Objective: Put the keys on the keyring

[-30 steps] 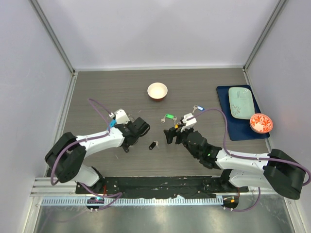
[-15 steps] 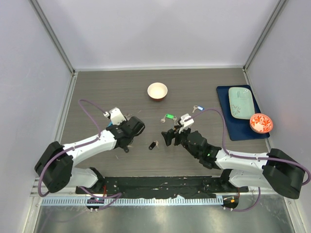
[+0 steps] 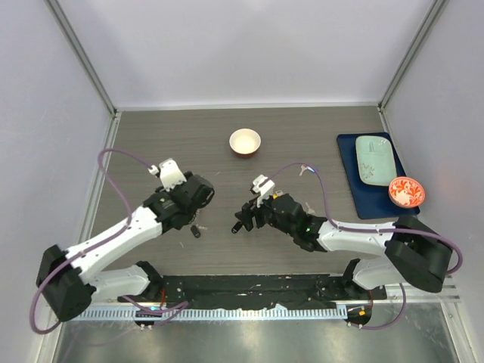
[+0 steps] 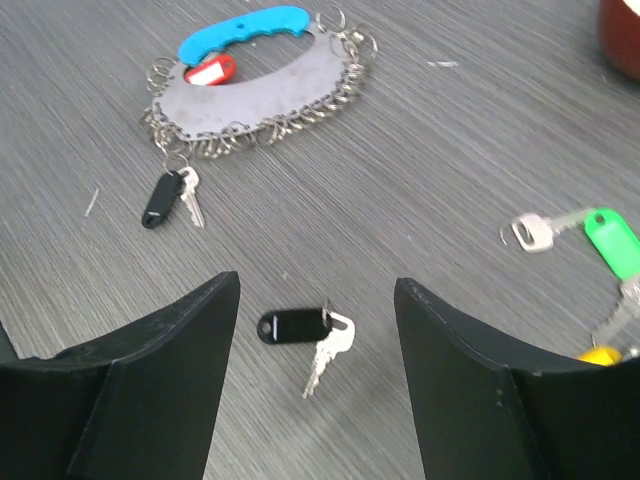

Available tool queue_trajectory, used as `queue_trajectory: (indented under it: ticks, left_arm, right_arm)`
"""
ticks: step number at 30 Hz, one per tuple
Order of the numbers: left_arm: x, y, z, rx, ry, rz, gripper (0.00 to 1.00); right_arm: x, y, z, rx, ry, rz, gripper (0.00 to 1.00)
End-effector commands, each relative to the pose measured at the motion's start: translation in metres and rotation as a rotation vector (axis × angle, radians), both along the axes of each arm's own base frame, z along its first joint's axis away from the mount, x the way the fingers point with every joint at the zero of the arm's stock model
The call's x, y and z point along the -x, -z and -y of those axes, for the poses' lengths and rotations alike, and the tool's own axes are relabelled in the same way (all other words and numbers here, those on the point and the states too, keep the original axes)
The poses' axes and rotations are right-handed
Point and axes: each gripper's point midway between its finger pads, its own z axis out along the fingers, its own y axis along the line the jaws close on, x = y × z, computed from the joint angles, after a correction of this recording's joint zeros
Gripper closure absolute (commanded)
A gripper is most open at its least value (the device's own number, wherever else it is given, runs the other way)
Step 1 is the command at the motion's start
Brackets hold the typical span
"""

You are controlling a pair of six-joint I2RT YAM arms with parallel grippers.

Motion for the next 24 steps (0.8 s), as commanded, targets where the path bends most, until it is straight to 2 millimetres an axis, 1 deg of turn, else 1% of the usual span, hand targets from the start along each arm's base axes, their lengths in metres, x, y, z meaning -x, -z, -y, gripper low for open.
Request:
queue_trajectory:
  ticks: [1,2,3,4,5,6,7,8,9,10,11,12,13,14,15,16,17,18,19,20,22,24]
  left_arm:
    - [0.007,-0.069,-0.021,-0.088,0.085,0.075,0.25]
    - [0.011,-0.084,-0.025,-0.078,0.108,0.106,0.21]
    - [0.013,-0.096,-0.026,-0.078,0.132,0.125,0.15]
    - [0.016,-0.103,-0.030,-0.121,0.183,0.126,0.13]
    - [0.020,-0.114,-0.033,-0.111,0.205,0.157,0.10]
    - [0.022,-0.121,-0.036,-0.117,0.218,0.174,0.07]
    - [0.025,-0.124,-0.041,-0.164,0.251,0.176,0.06]
    - [0.026,-0.130,-0.044,-0.177,0.258,0.198,0.05]
    - [0.029,-0.137,-0.050,-0.185,0.268,0.230,0.02]
    - [0.031,-0.135,-0.054,-0.235,0.301,0.232,0.02]
    - [0.029,-0.139,-0.051,-0.235,0.321,0.265,0.02]
    - [0.032,-0.144,-0.053,-0.223,0.337,0.307,0.02]
    - [0.032,-0.133,-0.051,-0.236,0.369,0.302,0.03]
    - [0.030,-0.135,-0.045,-0.235,0.405,0.335,0.05]
    - [0.032,-0.135,-0.040,-0.208,0.432,0.356,0.06]
    - [0.031,-0.122,-0.038,-0.213,0.440,0.338,0.06]
    - [0.031,-0.119,-0.036,-0.198,0.436,0.334,0.06]
    - [0.031,-0.114,-0.038,-0.199,0.426,0.318,0.07]
    - [0.030,-0.108,-0.039,-0.209,0.417,0.293,0.07]
    - [0.030,-0.105,-0.042,-0.223,0.412,0.271,0.06]
    - [0.029,-0.101,-0.048,-0.249,0.389,0.253,0.06]
    - [0.026,-0.099,-0.053,-0.264,0.374,0.242,0.06]
  right_arm:
    - [0.003,-0.017,-0.034,0.008,-0.118,0.021,0.31]
    - [0.001,-0.023,-0.043,0.001,-0.131,0.030,0.31]
    - [0.002,-0.022,-0.049,0.005,-0.146,0.035,0.31]
    - [0.001,-0.020,-0.054,0.011,-0.157,0.030,0.32]
    - [-0.003,-0.017,-0.064,0.017,-0.162,0.027,0.32]
    - [-0.004,-0.013,-0.069,0.029,-0.167,0.025,0.33]
    - [0.000,-0.011,-0.077,0.026,-0.205,0.016,0.33]
    - [-0.002,-0.005,-0.087,0.036,-0.222,0.010,0.34]
    - [-0.004,-0.004,-0.093,0.036,-0.233,0.016,0.34]
    - [-0.006,-0.009,-0.102,0.025,-0.243,0.028,0.34]
    - [-0.008,0.004,-0.107,0.044,-0.247,0.014,0.35]
    - [-0.011,0.006,-0.111,0.045,-0.246,0.014,0.36]
    - [-0.016,0.004,-0.119,0.039,-0.241,0.020,0.37]
    - [-0.018,0.007,-0.121,0.047,-0.240,0.015,0.38]
    - [-0.022,0.017,-0.123,0.065,-0.228,0.004,0.39]
    - [-0.026,0.014,-0.128,0.058,-0.216,0.008,0.39]
    - [-0.030,0.015,-0.129,0.057,-0.207,0.007,0.41]
    - [-0.033,0.025,-0.130,0.071,-0.197,-0.008,0.43]
    - [-0.038,0.022,-0.135,0.059,-0.197,-0.009,0.45]
    - [-0.040,0.025,-0.136,0.048,-0.192,-0.032,0.48]
    - [-0.042,0.028,-0.145,0.029,-0.212,-0.061,0.51]
    - [-0.046,0.032,-0.148,0.011,-0.197,-0.097,0.54]
